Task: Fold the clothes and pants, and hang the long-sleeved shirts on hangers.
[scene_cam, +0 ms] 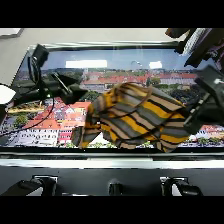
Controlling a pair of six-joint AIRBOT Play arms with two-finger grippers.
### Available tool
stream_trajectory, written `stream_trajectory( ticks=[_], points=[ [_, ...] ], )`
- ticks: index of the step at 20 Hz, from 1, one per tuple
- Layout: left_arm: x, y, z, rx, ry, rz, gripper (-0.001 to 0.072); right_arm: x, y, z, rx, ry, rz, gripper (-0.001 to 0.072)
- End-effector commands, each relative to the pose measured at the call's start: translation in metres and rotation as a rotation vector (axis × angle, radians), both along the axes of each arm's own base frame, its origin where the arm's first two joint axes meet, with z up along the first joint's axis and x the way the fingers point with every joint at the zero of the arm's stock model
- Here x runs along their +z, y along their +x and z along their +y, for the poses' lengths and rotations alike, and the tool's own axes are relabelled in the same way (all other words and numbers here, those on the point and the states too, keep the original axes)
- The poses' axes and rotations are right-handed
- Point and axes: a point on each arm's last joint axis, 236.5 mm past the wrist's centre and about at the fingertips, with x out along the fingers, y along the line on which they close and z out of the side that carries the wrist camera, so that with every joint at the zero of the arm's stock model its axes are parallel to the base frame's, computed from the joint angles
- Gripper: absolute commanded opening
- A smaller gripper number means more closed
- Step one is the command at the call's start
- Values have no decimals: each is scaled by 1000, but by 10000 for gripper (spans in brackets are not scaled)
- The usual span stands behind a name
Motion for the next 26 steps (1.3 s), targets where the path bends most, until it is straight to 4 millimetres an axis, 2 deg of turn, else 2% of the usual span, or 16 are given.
stream_trajectory(
  ticks=[1,4,9,12,15,18,19,21,26],
  points=[
    [14,25,23,232,-220,149,684,39,-13,-32,-307,63,-129,19],
    [13,28,31,296,-295,236,683,93,-20,-75,-614,186,-355,20],
    [13,27,31,293,-296,235,682,145,-50,-136,-885,153,-534,19],
    [14,27,31,293,-296,235,680,180,-71,-181,-1076,95,-641,19],
    [14,27,31,293,-295,235,669,194,-94,-231,-1356,46,-645,19],
    [14,27,31,293,-295,234,669,200,-123,-279,-1670,-115,-616,19],
    [14,27,31,293,-295,234,669,207,-124,-287,-1707,-169,-630,19],
    [13,27,31,293,-295,235,668,228,-114,-296,-1731,-218,-702,19],
    [13,27,31,293,-294,234,669,279,-79,-307,-1739,-209,-919,18]
  ],
)
